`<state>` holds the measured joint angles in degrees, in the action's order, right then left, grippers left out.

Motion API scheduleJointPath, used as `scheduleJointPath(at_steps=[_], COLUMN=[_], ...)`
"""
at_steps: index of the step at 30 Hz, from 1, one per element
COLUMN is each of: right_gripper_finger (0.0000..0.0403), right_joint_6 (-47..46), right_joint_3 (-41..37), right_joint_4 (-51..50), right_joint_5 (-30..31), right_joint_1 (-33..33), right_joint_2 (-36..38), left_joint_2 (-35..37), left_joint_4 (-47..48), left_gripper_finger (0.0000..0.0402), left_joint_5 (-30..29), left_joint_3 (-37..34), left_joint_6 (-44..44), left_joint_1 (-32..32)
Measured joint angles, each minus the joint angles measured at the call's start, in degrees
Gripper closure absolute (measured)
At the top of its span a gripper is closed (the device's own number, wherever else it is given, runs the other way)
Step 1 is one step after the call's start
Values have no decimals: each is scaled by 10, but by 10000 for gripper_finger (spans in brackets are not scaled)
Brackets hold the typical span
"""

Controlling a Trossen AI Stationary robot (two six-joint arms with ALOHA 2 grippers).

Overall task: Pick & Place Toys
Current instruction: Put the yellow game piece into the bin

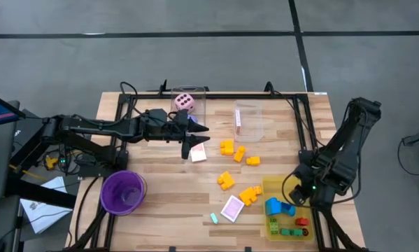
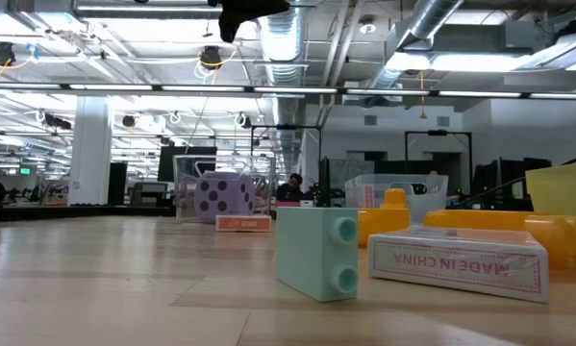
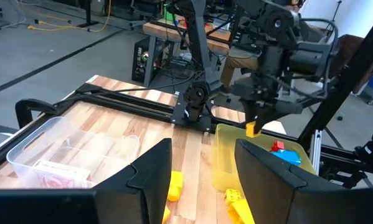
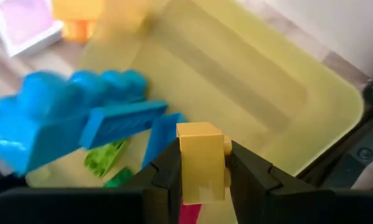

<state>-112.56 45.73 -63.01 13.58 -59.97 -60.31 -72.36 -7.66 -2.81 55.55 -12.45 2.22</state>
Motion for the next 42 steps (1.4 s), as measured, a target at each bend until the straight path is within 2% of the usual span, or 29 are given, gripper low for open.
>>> scheduleJointPath(at_steps=[9,12,17,30,42], right_gripper_finger=[310,310,310,310,310], right_joint_6=[-73,-81,-81,-74,-8], right_joint_3=[-21,-21,-21,-21,-20], right_joint_4=[-1,-15,-44,-19,38], right_joint_5=[-4,-33,-79,-95,-105], right_joint_1=[48,66,83,125,129], right_joint_2=[0,-5,-37,-137,-214], left_joint_2=[0,0,0,0,0], left_joint_4=[0,0,0,0,0], left_gripper_finger=[229,229,229,229,229], left_joint_5=[-7,-7,-7,-7,-7], left_joint_3=[0,0,0,0,0], left_joint_6=[-18,-30,-30,-31,-32], left_joint_1=[0,0,0,0,0])
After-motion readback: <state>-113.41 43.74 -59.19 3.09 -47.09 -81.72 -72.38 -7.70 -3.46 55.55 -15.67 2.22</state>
